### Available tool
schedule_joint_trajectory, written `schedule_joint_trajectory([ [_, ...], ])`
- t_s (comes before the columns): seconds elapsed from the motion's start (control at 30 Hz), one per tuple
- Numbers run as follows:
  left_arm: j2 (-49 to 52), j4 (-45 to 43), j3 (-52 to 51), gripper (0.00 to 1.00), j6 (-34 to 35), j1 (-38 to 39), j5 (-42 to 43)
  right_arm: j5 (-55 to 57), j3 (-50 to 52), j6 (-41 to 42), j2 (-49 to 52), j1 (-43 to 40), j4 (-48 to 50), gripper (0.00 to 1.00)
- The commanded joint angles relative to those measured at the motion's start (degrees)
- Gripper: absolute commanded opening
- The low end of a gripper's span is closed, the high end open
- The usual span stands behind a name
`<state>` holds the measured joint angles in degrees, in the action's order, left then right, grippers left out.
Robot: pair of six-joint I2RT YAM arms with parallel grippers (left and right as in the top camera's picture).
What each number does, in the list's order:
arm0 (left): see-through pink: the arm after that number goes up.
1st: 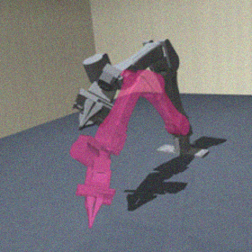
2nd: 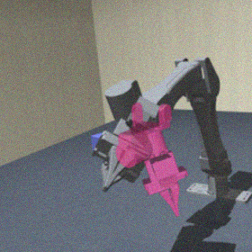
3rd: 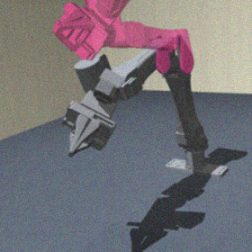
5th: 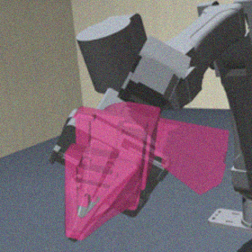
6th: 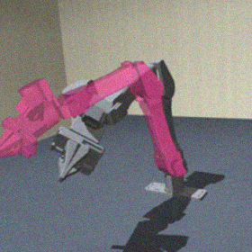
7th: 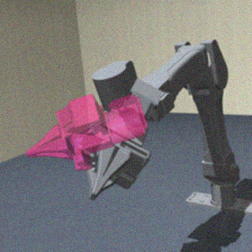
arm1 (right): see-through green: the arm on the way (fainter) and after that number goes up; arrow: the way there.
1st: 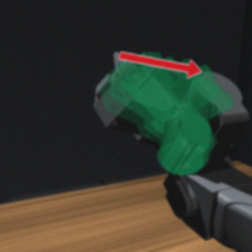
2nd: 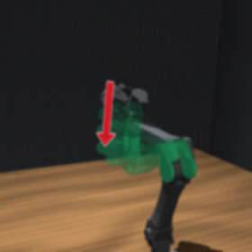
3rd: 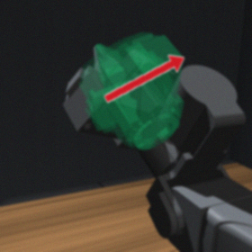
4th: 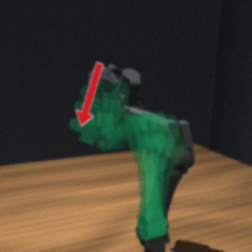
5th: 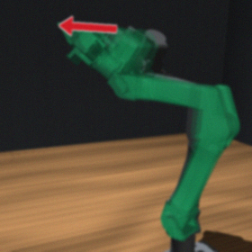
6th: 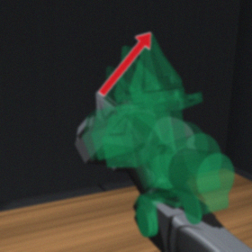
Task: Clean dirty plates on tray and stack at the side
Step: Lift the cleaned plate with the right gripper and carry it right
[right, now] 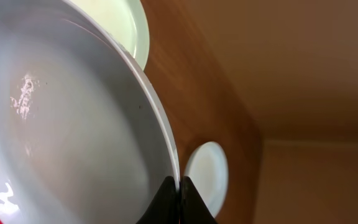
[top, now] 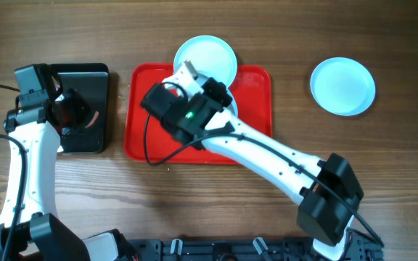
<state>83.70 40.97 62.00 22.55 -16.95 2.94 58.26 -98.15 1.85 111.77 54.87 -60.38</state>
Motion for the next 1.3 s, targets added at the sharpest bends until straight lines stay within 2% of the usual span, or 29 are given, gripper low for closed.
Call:
schedule_joint_trajectory([
  [0.0, 0.7, -0.2, -0.4, 0.04, -1.1, -0.4, 0.7, 9.1, -1.4, -8.1, -1.4, 2.5, 1.2, 0.04],
  [0.2, 0.7, -0.2, -0.4, 0.04, -1.1, -0.4, 0.7, 18.5, -1.4, -15.5, -1.4, 6.5, 4.7, 0.04],
  [0.3, 0.7, -0.2, -0.4, 0.04, -1.1, -0.4, 0.7, 18.9, -1.4, -15.2, -1.4, 6.8, 5.3, 0.04],
  [0.37, 0.7, -0.2, -0.4, 0.04, -1.1, -0.4, 0.7, 17.0, -1.4, -15.0, -1.4, 6.8, 5.8, 0.04],
  [0.47, 0.7, -0.2, -0.4, 0.04, -1.1, -0.4, 0.7, 7.9, -0.9, -13.2, -1.4, 6.8, 5.8, 0.04],
  [0.53, 0.7, -0.2, -0.4, 0.04, -1.1, -0.4, 0.7, 8.0, -0.3, -13.4, -1.4, 6.8, 5.8, 0.04],
  [0.67, 0.8, -0.4, -0.4, 0.04, -1.1, -0.4, 0.7, 19.8, -0.3, -18.4, -1.4, 6.8, 9.5, 0.04],
  [0.7, 0.8, -0.4, -0.4, 0.04, -1.1, -0.4, 0.7, 19.2, -0.3, -18.3, -1.4, 6.8, 10.9, 0.04],
  [0.8, 0.8, -0.3, -0.4, 0.04, -1.1, -0.4, 0.7, -4.7, 0.0, -13.1, -1.4, 6.0, 9.5, 0.04],
  [0.83, 0.8, -0.2, -0.4, 0.04, -1.1, -0.4, 0.7, -6.7, 0.7, -12.0, -1.4, 5.3, 9.1, 0.04],
  [0.87, 0.8, -0.2, -0.4, 0.04, -1.1, -0.4, 0.7, -3.9, 0.7, -11.8, -1.4, 4.9, 8.5, 0.04],
  [0.93, 0.8, -0.2, -0.4, 0.04, -1.1, -0.4, 0.8, 10.3, 0.7, -12.5, -1.5, 5.1, 8.5, 0.04],
  [1.0, 0.8, -0.2, -0.4, 0.04, -1.1, -0.4, 0.7, 15.1, 0.7, -12.4, -1.7, 5.3, 8.8, 0.04],
  [1.1, 0.8, -0.2, -0.4, 0.04, -1.1, -0.4, 0.7, -8.1, 0.7, -9.0, -1.8, 3.8, 7.6, 0.04],
  [1.13, 0.8, -0.2, -0.4, 0.04, -1.1, -0.4, 0.7, -8.6, 0.7, -8.1, -1.8, 3.1, 6.8, 0.04],
  [1.2, 0.8, -0.2, -0.4, 0.04, -1.1, -0.4, 1.2, 0.6, 0.7, -5.8, -4.5, 2.8, 5.3, 0.04],
  [1.27, 0.8, -0.2, -0.4, 0.04, -1.1, -0.4, 1.1, -1.2, 0.7, -6.1, -7.6, 3.1, 5.5, 0.04],
])
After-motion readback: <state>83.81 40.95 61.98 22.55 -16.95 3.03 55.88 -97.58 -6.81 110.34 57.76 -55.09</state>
